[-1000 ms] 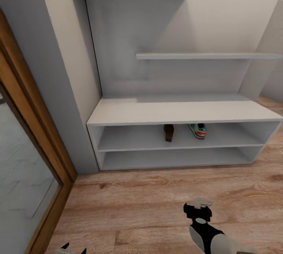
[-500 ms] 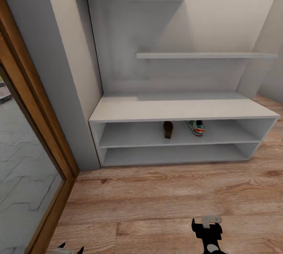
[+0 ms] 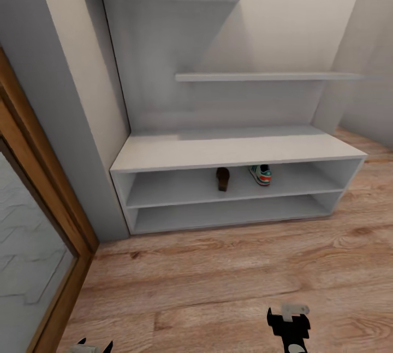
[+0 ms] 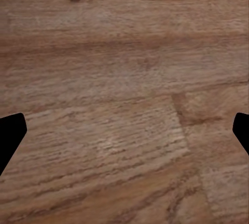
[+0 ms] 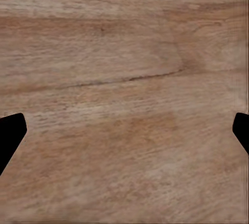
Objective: Pick up the two gym shoes and the two sandals from the corridor floor and place them onto the hallstand (shoe rack) in the corridor, making sure they are on the rack and not on the floor. Arrange them so the two gym shoes are next to each other and the two sandals are next to each other.
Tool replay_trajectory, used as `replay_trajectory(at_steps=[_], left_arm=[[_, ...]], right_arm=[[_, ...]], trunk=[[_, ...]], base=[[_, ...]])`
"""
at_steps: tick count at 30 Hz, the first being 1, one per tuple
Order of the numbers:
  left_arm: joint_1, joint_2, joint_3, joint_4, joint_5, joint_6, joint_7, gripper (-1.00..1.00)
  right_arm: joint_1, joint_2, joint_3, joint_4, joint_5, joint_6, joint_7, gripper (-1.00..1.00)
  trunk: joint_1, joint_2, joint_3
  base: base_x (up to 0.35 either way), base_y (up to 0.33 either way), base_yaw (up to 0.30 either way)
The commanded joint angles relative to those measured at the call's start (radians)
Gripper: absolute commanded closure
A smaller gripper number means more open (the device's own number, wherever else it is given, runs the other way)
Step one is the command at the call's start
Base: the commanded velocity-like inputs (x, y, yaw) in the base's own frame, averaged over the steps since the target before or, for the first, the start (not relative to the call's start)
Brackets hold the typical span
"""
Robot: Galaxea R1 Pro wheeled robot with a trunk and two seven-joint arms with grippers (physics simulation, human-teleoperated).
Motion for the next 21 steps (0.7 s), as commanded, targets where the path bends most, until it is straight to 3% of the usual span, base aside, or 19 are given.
replay_trajectory(at_steps=[1, 10, 17, 21], left_arm=[[-0.001, -0.001, 0.009, 0.0, -0.005, -0.003, -0.001, -1.0], [-0.001, -0.002, 0.009, 0.007, -0.004, -0.002, 0.062, -1.0], [-0.001, -0.002, 0.01, 0.052, -0.007, -0.003, 0.101, -1.0], [-0.001, -0.002, 0.011, 0.059, -0.005, -0.004, 0.109, -1.0]], right_arm=[[-0.001, 0.0, -0.009, 0.001, 0.01, -0.003, -0.003, -1.0], [0.006, -0.007, -0.014, 0.0, -0.002, -0.015, -0.004, -1.0], [0.031, -0.056, -0.014, 0.0, -0.021, -0.061, -0.004, -1.0], [0.039, -0.066, -0.014, 0.001, -0.032, -0.068, -0.004, -1.0]], trunk=[[0.0, 0.0, -0.001], [0.0, 0.0, -0.001], [0.0, 0.0, -0.001], [0.0, 0.0, -0.001]], base=[[0.0, 0.0, -0.27], [0.0, 0.0, -0.287], [0.0, 0.0, -0.298], [0.0, 0.0, -0.3]])
